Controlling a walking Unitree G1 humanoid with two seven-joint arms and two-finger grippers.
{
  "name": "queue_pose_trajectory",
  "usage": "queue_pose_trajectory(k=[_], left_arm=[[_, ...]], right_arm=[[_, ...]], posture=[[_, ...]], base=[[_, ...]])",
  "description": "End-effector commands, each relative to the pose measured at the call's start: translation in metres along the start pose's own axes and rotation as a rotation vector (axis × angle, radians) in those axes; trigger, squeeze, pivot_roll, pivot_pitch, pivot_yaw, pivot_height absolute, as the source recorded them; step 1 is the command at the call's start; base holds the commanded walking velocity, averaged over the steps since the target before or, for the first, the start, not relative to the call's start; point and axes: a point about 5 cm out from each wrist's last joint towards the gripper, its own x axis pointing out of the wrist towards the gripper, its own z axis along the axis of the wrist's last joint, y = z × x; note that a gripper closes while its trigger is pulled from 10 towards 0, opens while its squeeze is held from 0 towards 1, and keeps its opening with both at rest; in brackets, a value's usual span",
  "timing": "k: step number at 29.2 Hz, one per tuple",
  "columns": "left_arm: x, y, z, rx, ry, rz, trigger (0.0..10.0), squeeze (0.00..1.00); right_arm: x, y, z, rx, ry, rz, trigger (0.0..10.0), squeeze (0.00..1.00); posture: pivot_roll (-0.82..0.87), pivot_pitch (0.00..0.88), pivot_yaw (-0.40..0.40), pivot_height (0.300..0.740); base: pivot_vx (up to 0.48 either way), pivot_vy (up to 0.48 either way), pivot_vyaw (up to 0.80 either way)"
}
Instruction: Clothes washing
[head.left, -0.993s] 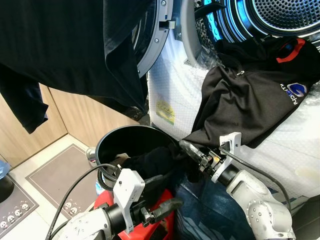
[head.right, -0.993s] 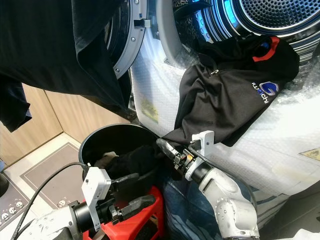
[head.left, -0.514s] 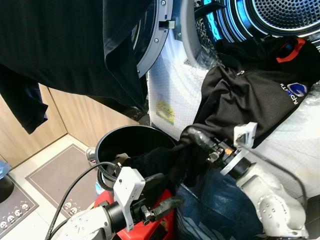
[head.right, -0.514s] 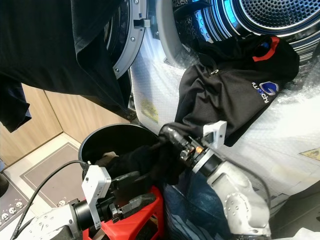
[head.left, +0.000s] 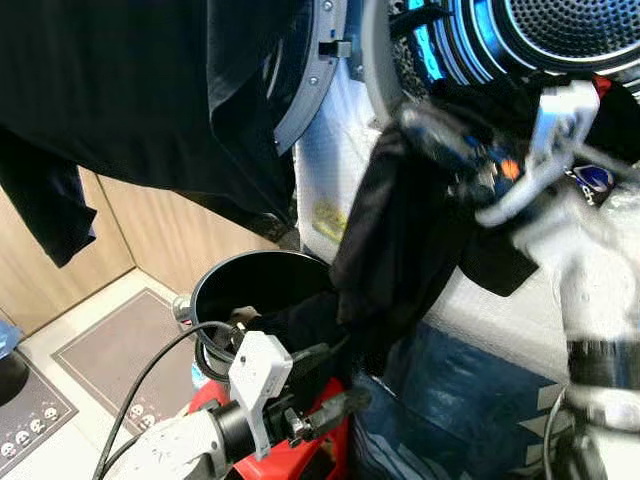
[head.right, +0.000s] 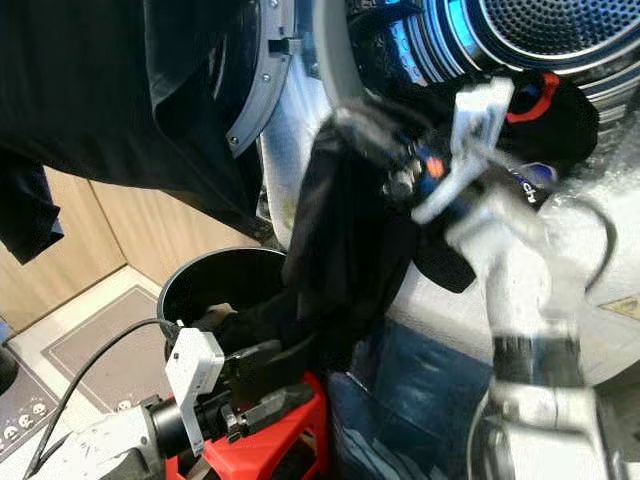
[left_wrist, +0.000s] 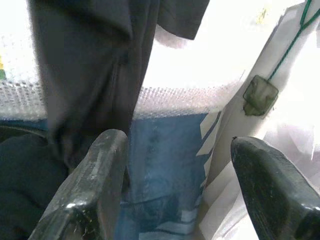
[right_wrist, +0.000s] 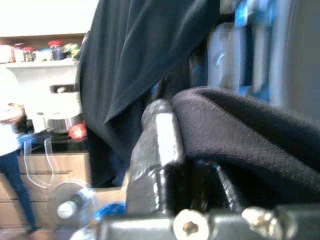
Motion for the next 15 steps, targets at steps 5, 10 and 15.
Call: queue_pose_trajectory(k=[5,10,15], left_arm=[[0.0,0.0,-0.003,0.001,0.005,0.018,10.0,0.0],[0.0,-0.001,-0.003,0.0,0.001,0.025,10.0,0.0],[0.001,-0.002,-0.003,-0.004,-0.004,0.028,10.0,0.0]], right_arm=[[0.025,-0.043,0.041,-0.156,0.036,-0.353,10.0,0.0],[0.02,-0.067,0.063,-0.163,0.016,-0.73,10.0,0.0],[0.007,-0.078,0.081,-0.192,-0.048,-0.976,10.0,0.0]], posture=[[0.03,0.071,-0.058,0.74],[0.03,0.071,-0.068,0.74],[0.03,0.071,-0.069,0.74]], base=[[0.0,0.0,0.0],[0.0,0.0,0.0],[0.0,0.0,0.0]])
